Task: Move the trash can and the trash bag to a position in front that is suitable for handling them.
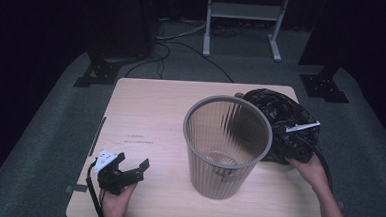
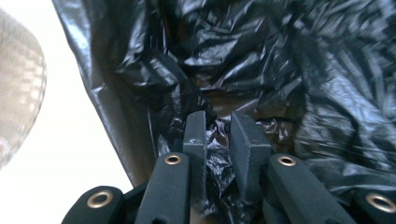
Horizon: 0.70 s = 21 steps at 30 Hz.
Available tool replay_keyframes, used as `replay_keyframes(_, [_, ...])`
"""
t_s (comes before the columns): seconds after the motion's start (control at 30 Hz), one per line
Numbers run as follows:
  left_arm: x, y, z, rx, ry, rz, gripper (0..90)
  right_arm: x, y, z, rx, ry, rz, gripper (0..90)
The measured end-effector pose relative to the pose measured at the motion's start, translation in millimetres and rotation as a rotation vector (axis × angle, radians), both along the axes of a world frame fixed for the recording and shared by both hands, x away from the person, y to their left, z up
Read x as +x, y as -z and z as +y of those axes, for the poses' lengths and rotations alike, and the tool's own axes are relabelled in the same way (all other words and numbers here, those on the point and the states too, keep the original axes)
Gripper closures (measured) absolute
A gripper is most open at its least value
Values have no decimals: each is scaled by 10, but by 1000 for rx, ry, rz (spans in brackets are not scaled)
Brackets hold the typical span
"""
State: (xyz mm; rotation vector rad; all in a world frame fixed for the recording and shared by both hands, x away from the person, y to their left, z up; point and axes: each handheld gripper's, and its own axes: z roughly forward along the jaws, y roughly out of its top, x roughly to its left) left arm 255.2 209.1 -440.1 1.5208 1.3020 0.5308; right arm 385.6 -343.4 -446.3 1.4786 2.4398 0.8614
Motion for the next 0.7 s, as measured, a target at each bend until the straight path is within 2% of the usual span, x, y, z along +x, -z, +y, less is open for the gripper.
replay_keyframes(0.1, [1, -1, -11, 6, 5, -2, 18, -95, 56, -16, -21, -25, 13, 782])
replay_keyframes(0.27, [1, 1, -6, 6, 0, -1, 18, -272, 89, -80, -27, -53, 32, 782])
replay_keyframes(0.47, [-1, -2, -15, 3, 3, 0, 18, -597, 107, -122, -33, -105, 46, 780])
replay_keyframes(0.7, [-4, 0, -32, 9, 3, 0, 18, -988, 47, -160, -38, -159, 58, 770])
